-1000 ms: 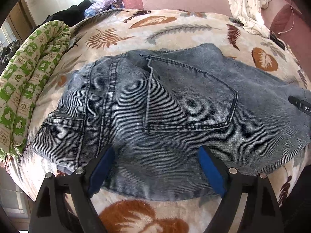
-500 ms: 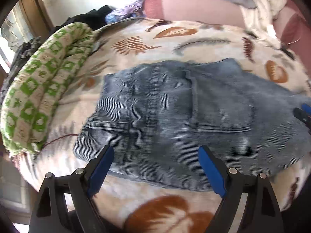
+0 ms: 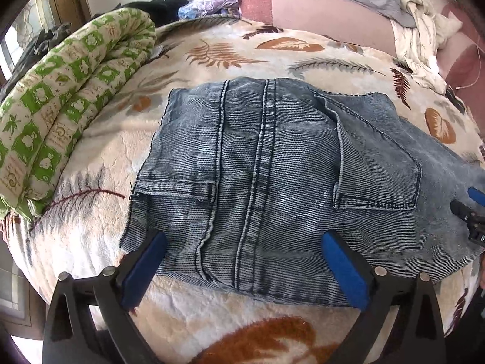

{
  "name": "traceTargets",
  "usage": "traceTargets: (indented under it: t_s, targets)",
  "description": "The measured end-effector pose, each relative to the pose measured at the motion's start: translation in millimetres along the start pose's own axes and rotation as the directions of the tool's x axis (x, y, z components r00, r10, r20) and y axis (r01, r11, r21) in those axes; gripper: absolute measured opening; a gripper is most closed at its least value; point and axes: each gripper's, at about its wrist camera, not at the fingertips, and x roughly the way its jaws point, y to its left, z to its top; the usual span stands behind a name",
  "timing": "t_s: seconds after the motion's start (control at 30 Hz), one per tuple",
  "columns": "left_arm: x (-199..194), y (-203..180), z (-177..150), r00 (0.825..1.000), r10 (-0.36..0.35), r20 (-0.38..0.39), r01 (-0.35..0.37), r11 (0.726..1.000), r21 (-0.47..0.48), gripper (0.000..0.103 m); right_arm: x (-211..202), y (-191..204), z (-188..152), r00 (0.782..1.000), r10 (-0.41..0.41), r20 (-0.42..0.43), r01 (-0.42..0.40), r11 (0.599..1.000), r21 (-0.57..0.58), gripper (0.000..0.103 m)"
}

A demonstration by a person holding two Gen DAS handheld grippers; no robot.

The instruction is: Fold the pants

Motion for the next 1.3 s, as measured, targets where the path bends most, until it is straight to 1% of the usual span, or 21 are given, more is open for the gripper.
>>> traceTargets:
  t_s: [0.23,0.37,0.6,0.97,1.13,1.3]
  targets:
    - [1,3,-4,0.999,-0.021,0.034,0.021,1.000,0.002,0.103,4,-2,2,1.000,0.011,-0.014,-0.011,1.000,0.021,0.094]
    - [1,3,-5,0.999,-0.021,0.045,0.021,1.000,0.005,0.103,6,0,2,1.000,-0.004,-0.004,0.004,1.000,0.014,0.096]
    - [0,4,-9,0.997,-0.029,0.073,0.030,1.000,-0.004,0.103,5,-1,0,1.000,-0.001,0.005,0.001,1.000,0.017,0.096]
    - [-1,7,-11,0.996,-0.040,0.084,0.041,0.999,-0.010,0.103,0,1,-5,1.000,-0.004,0.009,0.004,1.000,0.011,0.097]
    - [-3,5,-10,0.997,-0.024,0.078,0.024,1.000,-0.009,0.103,1,1,-3,1.000,-0.008,-0.003,0.008,1.000,0.014,0.098]
    - [-7,2,-7,0.999,0.014,0.050,-0.012,0.999,-0.038,0.103,1,2,-1,1.000,-0.019,-0.016,0.020,1.000,0.023,0.099]
